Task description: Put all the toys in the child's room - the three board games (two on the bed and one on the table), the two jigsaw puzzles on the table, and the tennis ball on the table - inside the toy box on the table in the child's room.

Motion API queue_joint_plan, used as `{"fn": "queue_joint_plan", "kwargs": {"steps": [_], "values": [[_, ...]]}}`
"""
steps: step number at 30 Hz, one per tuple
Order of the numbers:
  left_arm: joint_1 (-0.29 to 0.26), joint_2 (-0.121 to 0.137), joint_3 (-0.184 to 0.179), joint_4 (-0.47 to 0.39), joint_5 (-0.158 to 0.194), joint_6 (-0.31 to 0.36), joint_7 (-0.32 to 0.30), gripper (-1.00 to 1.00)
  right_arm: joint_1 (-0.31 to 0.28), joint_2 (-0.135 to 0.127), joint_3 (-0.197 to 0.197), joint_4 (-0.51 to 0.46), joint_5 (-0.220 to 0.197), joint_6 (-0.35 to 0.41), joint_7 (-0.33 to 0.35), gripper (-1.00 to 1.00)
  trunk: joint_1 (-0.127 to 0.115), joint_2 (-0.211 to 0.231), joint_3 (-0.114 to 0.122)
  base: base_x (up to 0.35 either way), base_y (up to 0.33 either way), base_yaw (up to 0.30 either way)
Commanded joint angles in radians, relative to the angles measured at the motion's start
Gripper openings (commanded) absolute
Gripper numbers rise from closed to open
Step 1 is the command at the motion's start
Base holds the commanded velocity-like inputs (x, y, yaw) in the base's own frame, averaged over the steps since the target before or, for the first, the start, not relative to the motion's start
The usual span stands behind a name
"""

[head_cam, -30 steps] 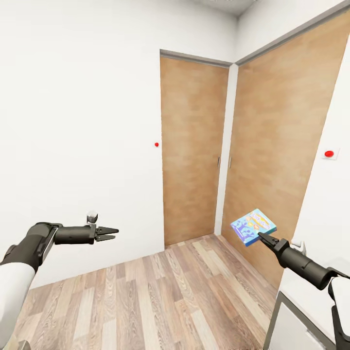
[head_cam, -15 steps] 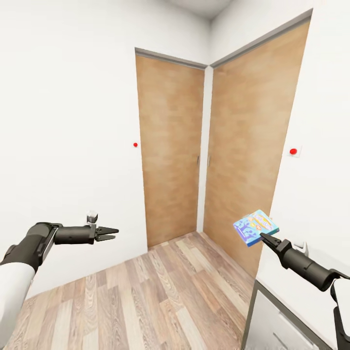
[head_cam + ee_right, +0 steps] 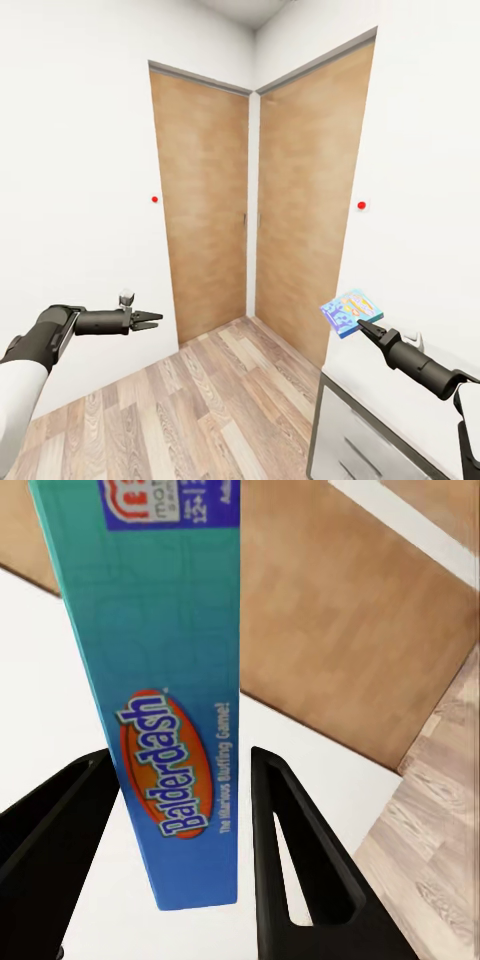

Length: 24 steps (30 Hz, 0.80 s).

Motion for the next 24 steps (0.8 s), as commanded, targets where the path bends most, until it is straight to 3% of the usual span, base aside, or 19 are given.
{"fn": "queue_joint_plan", "kwargs": {"steps": [1, 24], "values": [[0.0, 0.0, 0.004, -0.001, -0.011, 0.01, -0.008, 1.0, -0.001, 0.0, -0.002, 0.0, 0.002, 0.005, 0.011, -1.0, 0.0, -0.001, 0.0, 0.0, 0.0, -0.278], [-0.001, 0.001, 0.004, -0.001, -0.009, 0.009, -0.008, 1.0, -0.001, 0.0, -0.005, 0.022, 0.002, 0.005, 0.011, -1.0, 0.0, -0.001, 0.0, 0.0, 0.0, -0.278]]}}
